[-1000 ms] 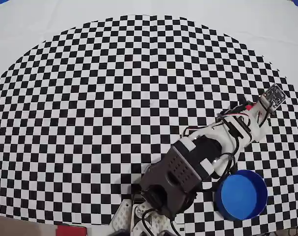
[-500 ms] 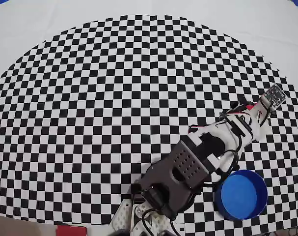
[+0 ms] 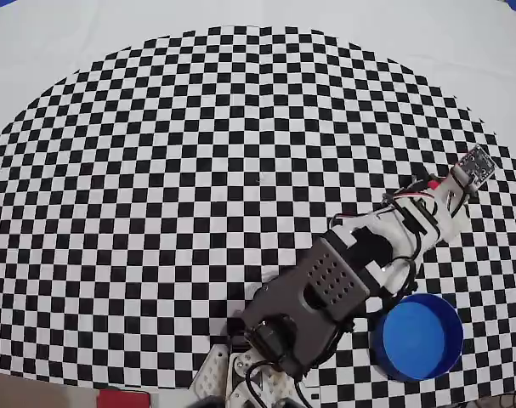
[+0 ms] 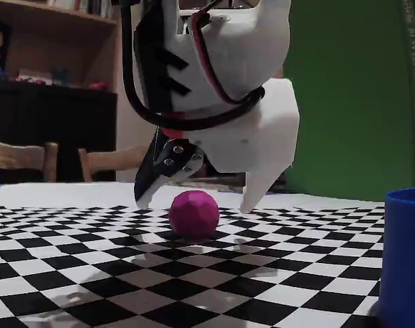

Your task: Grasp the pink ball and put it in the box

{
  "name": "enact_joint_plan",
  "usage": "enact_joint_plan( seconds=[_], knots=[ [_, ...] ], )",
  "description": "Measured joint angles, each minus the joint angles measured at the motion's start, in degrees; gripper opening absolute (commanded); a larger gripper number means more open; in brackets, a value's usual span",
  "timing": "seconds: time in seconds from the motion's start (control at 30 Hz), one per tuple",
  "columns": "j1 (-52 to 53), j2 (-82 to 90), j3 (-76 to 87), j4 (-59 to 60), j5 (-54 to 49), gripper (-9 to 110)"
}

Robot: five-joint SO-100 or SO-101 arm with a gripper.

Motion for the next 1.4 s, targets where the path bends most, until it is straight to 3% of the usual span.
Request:
enact_joint_plan(
  seconds=[1.4],
  knots=[
    [-0.7,-3.6,-3.78,0.0,0.0,35]
  ],
)
